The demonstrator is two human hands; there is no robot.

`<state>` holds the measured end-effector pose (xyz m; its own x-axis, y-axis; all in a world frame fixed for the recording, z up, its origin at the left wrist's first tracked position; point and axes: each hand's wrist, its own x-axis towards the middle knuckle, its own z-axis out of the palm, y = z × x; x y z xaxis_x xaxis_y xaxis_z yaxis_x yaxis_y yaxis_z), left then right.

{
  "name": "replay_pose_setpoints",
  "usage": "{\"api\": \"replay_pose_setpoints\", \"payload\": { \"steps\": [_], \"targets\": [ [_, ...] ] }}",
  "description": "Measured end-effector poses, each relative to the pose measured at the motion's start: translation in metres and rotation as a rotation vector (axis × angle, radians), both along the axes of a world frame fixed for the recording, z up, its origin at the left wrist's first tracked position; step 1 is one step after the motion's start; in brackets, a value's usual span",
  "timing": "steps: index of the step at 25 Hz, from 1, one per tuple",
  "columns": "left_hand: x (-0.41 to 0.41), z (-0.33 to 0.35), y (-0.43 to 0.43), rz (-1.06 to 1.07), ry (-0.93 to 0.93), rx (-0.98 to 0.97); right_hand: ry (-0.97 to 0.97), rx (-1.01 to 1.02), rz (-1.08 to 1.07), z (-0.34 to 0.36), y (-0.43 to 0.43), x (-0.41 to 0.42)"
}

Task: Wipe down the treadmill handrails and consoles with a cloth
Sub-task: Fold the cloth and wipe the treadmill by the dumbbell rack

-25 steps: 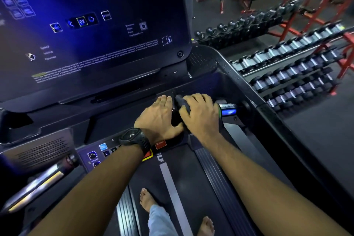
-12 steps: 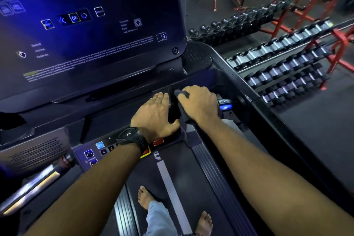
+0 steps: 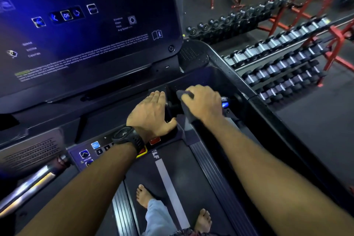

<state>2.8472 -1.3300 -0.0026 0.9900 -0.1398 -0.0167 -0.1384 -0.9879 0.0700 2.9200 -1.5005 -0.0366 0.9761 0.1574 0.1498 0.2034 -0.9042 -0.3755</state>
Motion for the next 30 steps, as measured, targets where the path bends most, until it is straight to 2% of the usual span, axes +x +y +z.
{"api": "replay_pose_setpoints", "payload": {
  "steps": [1,2,5,7,9,10,13,15,17,20,22,24,25,27,28,30],
  "targets": [
    [0.001,0.0,0.0,-0.007,0.004,0.001,0.126,-0.003,-0.05,0.009,-0.003,0.012],
    [0.0,0.0,0.0,-0.008,0.0,0.002,0.163,0.045,-0.101,0.011,-0.007,0.012],
    [-0.001,-0.003,0.001,0.001,-0.001,0.013,-0.155,0.073,-0.158,-0.022,-0.015,-0.026],
    [-0.001,-0.001,0.001,0.007,-0.005,0.01,-0.097,0.016,-0.081,-0.021,-0.021,-0.013],
    [0.001,-0.002,0.0,0.004,-0.007,0.011,0.022,0.014,-0.12,-0.005,-0.022,0.004],
    [0.0,-0.003,-0.001,0.009,-0.007,0.017,0.022,0.041,-0.138,-0.006,-0.021,-0.001],
    [-0.002,-0.002,-0.002,0.019,-0.002,0.026,-0.181,0.019,-0.132,-0.026,-0.025,-0.028],
    [-0.001,-0.001,-0.002,0.022,-0.002,0.022,-0.011,0.002,-0.073,-0.009,-0.038,0.008],
    [0.0,-0.001,-0.002,0.021,0.004,0.019,0.164,0.054,-0.163,0.002,-0.041,0.023],
    [-0.002,0.0,-0.003,0.025,0.004,0.027,-0.108,0.094,-0.201,-0.026,-0.043,-0.014],
    [-0.001,0.0,-0.003,0.029,0.0,0.028,-0.067,0.047,-0.117,-0.026,-0.056,-0.002],
    [0.0,-0.001,-0.003,0.025,-0.002,0.031,0.045,0.068,-0.218,-0.01,-0.055,0.018],
    [0.0,-0.001,-0.003,0.026,0.003,0.037,0.034,0.092,-0.27,-0.01,-0.048,0.013],
    [-0.001,-0.001,-0.004,0.03,0.01,0.042,-0.113,0.108,-0.273,-0.023,-0.026,-0.014],
    [-0.002,0.0,-0.004,0.03,0.009,0.041,-0.183,0.098,-0.204,-0.029,-0.021,-0.024],
    [0.0,0.0,-0.005,0.023,0.008,0.043,-0.153,0.049,-0.068,-0.026,-0.028,-0.009]
  ]
}}
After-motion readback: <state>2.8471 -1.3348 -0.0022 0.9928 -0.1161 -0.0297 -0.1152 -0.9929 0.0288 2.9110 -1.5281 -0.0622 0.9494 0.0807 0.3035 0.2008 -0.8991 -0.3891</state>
